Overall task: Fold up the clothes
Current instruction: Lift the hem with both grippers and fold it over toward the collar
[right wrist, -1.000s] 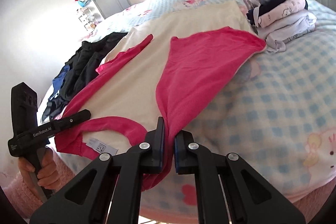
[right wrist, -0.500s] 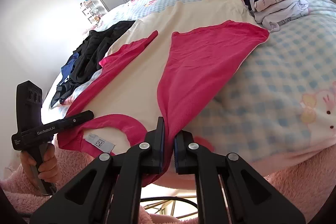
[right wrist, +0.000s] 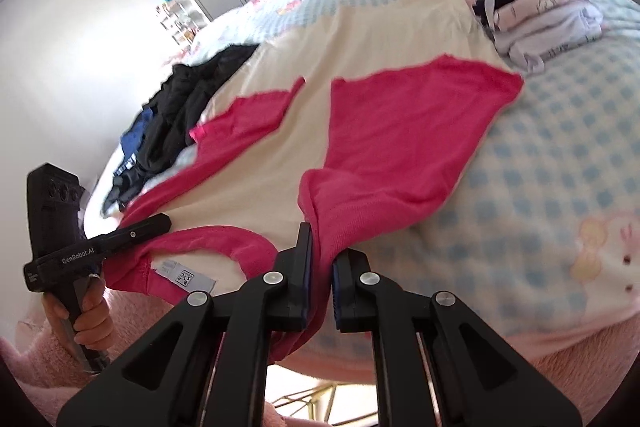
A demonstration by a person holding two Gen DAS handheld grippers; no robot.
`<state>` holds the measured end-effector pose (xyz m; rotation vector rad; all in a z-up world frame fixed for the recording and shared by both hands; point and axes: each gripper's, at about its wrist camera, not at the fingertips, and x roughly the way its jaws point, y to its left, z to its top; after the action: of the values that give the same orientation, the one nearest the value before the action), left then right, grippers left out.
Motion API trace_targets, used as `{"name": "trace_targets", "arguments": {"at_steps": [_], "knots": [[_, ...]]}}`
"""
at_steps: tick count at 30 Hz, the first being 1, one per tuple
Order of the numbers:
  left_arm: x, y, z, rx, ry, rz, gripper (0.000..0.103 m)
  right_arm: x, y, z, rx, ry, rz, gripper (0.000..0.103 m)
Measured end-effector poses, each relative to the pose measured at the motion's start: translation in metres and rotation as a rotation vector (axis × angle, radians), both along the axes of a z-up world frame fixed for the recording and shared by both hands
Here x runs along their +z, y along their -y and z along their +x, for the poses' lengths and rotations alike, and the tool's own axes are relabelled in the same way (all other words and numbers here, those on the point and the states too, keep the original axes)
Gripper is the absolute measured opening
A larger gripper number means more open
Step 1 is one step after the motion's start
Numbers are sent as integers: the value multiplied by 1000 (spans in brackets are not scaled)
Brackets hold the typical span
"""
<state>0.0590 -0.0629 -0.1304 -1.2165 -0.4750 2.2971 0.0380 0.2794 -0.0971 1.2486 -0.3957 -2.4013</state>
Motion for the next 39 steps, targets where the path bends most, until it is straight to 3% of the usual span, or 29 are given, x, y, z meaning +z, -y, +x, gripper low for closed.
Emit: {"name": "trace_targets", "arguments": {"at_steps": [3,11,14,20,21,23,24,25,28,30,31,35,39], "knots": [[5,-5,-12,-4,-25,-44,6,0,-2,-14,3,19,-34,7],[3,-16,-61,10,-16,-66,6,-5,6,-45,30,15,43,7],[-2,-11,-80,81,10,-40,9,-6,9,-67,67,27,56,7],[-17,-24,-113,76,29,-130,9,-10,14,-110,75,35,87,7],[-19,-24,-123,73,52,-117,12,-13,14,-118,64,47,90,9],[-24,-17,-147,58,125,-22,29,-18,12,-133,35,84,59,10],[-25,-13,-158,54,152,38,44,-19,8,-138,16,98,14,12],[-25,-8,-167,53,167,95,51,-19,2,-142,-5,103,-30,13],[-24,4,-193,74,217,193,56,-17,-10,-151,-50,120,-101,16],[-19,11,-200,126,222,181,70,-16,-16,-157,-66,132,-107,16],[-15,13,-201,129,210,177,72,-15,-19,-159,-77,132,-99,16],[-4,18,-190,122,134,159,72,-18,-21,-161,-101,138,-94,16],[-21,4,-167,73,101,26,70,-18,-16,-161,-85,143,-112,32]]}}
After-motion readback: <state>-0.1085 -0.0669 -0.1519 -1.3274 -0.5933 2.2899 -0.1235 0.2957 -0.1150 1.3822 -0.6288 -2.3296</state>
